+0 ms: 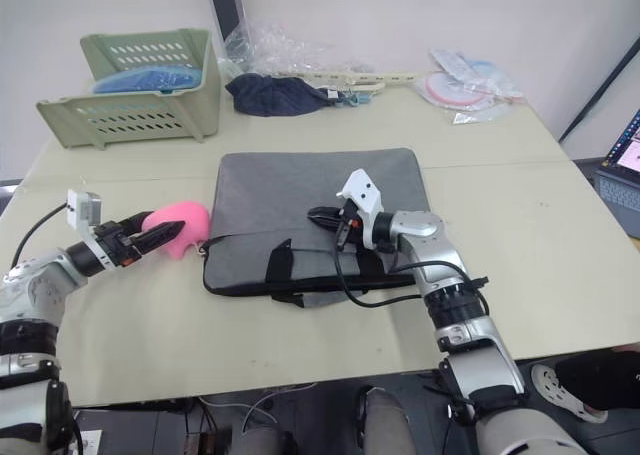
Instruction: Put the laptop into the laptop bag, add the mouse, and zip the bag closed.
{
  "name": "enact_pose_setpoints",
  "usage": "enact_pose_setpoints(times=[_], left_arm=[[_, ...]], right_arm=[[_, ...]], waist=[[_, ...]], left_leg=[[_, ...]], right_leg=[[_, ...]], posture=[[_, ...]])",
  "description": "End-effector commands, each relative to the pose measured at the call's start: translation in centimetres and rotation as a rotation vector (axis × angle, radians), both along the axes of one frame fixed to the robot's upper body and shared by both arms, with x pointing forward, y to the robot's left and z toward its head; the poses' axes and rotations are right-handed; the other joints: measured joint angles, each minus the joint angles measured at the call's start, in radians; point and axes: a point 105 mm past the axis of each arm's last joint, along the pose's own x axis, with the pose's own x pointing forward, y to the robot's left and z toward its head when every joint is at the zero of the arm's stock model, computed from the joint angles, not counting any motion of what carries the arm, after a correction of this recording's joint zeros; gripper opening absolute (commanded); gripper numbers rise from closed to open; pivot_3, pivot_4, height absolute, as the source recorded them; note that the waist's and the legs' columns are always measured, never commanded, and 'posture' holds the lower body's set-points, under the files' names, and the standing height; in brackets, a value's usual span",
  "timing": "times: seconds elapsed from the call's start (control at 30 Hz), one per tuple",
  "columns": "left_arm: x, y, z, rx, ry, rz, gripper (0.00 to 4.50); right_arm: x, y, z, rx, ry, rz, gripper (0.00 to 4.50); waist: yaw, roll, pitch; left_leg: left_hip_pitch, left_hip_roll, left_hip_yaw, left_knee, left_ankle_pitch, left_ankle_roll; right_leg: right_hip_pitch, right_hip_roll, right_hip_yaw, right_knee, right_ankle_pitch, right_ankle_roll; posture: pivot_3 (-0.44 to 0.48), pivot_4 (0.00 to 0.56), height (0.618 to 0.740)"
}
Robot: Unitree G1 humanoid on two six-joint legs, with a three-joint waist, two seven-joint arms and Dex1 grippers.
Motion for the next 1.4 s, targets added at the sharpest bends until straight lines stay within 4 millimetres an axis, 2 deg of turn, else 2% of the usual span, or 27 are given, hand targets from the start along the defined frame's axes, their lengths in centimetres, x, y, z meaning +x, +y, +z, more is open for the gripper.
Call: enact_pose_setpoints(times=[0.03,0.1,0.13,0.2,0.27,0.3,0.7,0.83,1.03,1.13,1.2,1.27,1.4], left_arm=[[-0.1,0.2,0.7,0.025,-0.037,0.001,3.26],[-0.3,0.1,0.5,0.020,-0.027,-0.005,2.53],[-0.4,0.0,0.3,0.018,-0.020,-0.011,1.93],[-0.6,-0.1,0.1,0.017,-0.012,-0.018,1.16],[-0.7,-0.2,-0.1,0.016,-0.008,-0.018,0.20],[-0.8,-0.3,-0.2,0.012,-0.006,-0.018,0.02],[-2.0,-1.2,-0.5,0.014,0.024,-0.042,0.02],[-3.3,-1.6,0.2,0.037,0.032,-0.071,0.02],[-5.4,-0.5,1.6,0.083,0.046,-0.051,0.02],[-6.2,-0.2,1.5,0.103,0.071,-0.050,0.02],[-7.4,-0.3,1.2,0.105,0.109,-0.072,0.02],[-8.5,-0.7,0.7,0.107,0.148,-0.102,0.02],[-9.4,-1.4,0.5,0.103,0.178,-0.132,0.02]], right_arm=[[-1.7,-0.8,-7.1,-0.125,0.246,-0.016,0.00],[-1.7,-0.9,-7.1,-0.126,0.246,-0.016,0.00],[-1.7,-0.9,-7.1,-0.127,0.246,-0.017,0.00],[-1.6,-0.9,-7.1,-0.127,0.246,-0.019,0.00],[-1.5,-0.9,-7.1,-0.128,0.245,-0.020,0.00],[-1.5,-0.9,-7.0,-0.128,0.244,-0.020,0.00],[-1.4,-0.8,-6.9,-0.128,0.238,-0.017,0.00],[-1.4,-0.7,-7.0,-0.126,0.241,-0.017,0.00],[-1.6,-0.5,-7.3,-0.119,0.250,-0.016,0.00],[-1.6,-0.3,-7.3,-0.115,0.254,-0.014,0.00],[-1.7,-0.1,-7.5,-0.112,0.259,-0.011,0.00],[-1.8,0.0,-7.6,-0.110,0.263,-0.006,0.00],[-1.9,0.1,-7.6,-0.111,0.263,-0.003,0.00]], waist=[[0.002,0.000,0.000],[0.003,0.000,0.000],[0.004,0.000,0.000],[0.005,0.000,0.000],[0.005,0.001,0.000],[0.006,0.000,0.000],[0.008,0.002,0.001],[0.008,0.003,0.001],[0.008,0.005,0.003],[0.009,0.005,0.003],[0.009,0.006,0.003],[0.006,0.006,0.003],[0.006,0.006,0.003]], left_leg=[[0.000,0.000,0.000,0.000,0.000,0.000],[0.000,0.000,0.000,0.000,0.000,0.000],[0.000,0.000,0.000,0.000,0.000,0.000],[0.000,0.000,0.000,0.000,0.000,0.000],[0.000,0.000,0.000,0.000,0.000,0.000],[0.000,0.000,0.000,0.000,0.000,0.000],[0.000,0.001,0.000,0.000,0.000,-0.001],[0.000,0.001,0.000,0.000,0.000,-0.001],[0.000,0.002,-0.001,0.000,-0.001,-0.002],[0.000,0.003,-0.001,0.000,-0.001,-0.003],[0.000,0.003,-0.001,0.000,-0.002,-0.003],[0.001,0.004,-0.002,-0.001,-0.002,-0.004],[0.001,0.005,-0.002,-0.002,-0.003,-0.005]], right_leg=[[0.000,0.000,0.000,0.000,0.000,0.000],[0.000,0.000,0.000,0.000,0.000,0.000],[0.000,0.000,0.000,0.000,0.000,0.000],[0.000,0.000,0.000,0.000,0.000,0.000],[0.000,0.000,0.000,0.000,0.000,0.000],[0.000,0.000,0.000,0.000,0.000,0.000],[0.000,0.000,0.001,0.000,0.000,0.000],[0.000,0.000,0.001,0.000,0.000,0.000],[0.000,0.000,0.001,0.000,-0.001,-0.001],[0.000,0.001,0.001,0.000,-0.001,-0.002],[0.000,0.001,0.002,0.000,-0.001,-0.002],[-0.001,0.001,0.002,0.000,-0.002,-0.003],[-0.002,0.002,0.002,0.000,-0.003,-0.004]], posture=[[0.000,0.150,0.740],[0.000,0.150,0.740],[0.000,0.150,0.740],[0.000,0.150,0.740],[0.000,0.150,0.740],[0.000,0.150,0.740],[0.000,0.150,0.740],[0.000,0.150,0.740],[0.000,0.150,0.740],[0.000,0.150,0.740],[0.000,0.150,0.740],[0.000,0.150,0.740],[0.000,0.150,0.740]])
